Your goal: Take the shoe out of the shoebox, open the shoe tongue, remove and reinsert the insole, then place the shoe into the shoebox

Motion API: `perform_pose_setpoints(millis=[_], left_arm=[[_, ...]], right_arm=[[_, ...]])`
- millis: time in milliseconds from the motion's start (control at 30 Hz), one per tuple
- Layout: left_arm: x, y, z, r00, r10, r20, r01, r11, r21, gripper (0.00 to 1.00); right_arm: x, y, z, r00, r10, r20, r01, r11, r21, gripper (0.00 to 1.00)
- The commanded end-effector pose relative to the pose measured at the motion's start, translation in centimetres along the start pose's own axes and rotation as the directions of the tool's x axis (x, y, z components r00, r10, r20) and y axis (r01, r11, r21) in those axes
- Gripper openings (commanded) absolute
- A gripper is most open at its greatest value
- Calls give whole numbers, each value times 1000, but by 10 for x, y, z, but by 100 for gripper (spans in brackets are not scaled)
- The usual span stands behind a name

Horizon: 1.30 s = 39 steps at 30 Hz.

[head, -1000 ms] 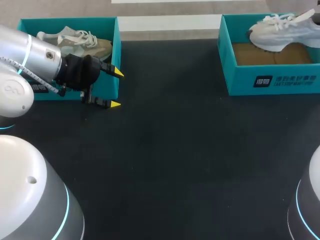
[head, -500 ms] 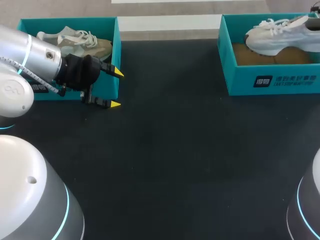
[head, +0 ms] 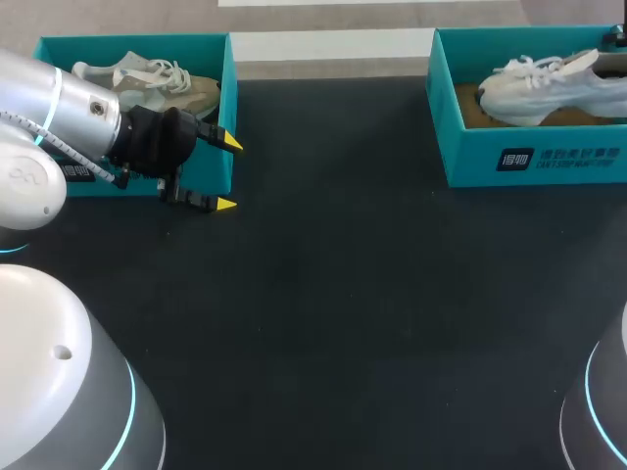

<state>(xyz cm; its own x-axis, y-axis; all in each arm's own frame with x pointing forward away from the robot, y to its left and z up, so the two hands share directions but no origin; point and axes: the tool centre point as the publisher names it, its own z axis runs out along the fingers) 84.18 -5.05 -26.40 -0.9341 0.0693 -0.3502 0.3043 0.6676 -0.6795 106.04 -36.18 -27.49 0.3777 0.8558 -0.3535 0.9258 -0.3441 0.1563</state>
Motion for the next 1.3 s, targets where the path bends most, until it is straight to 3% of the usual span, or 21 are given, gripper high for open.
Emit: perform_pose_setpoints(millis=[33, 433, 1300], left_arm=[[1, -1, 0, 1000, 0, 0, 0, 1000, -5, 100], [1, -1, 0, 1000, 0, 0, 0, 1000, -5, 100], [1, -1, 0, 1000, 0, 0, 0, 1000, -5, 100]], right_arm=[[2, -8, 3, 1000, 4, 0, -4, 1000, -2, 0], [7, -27, 19, 1000, 0, 11, 0, 1000, 21, 0], [17, -42, 55, 999, -34, -25, 36, 996, 86, 0]])
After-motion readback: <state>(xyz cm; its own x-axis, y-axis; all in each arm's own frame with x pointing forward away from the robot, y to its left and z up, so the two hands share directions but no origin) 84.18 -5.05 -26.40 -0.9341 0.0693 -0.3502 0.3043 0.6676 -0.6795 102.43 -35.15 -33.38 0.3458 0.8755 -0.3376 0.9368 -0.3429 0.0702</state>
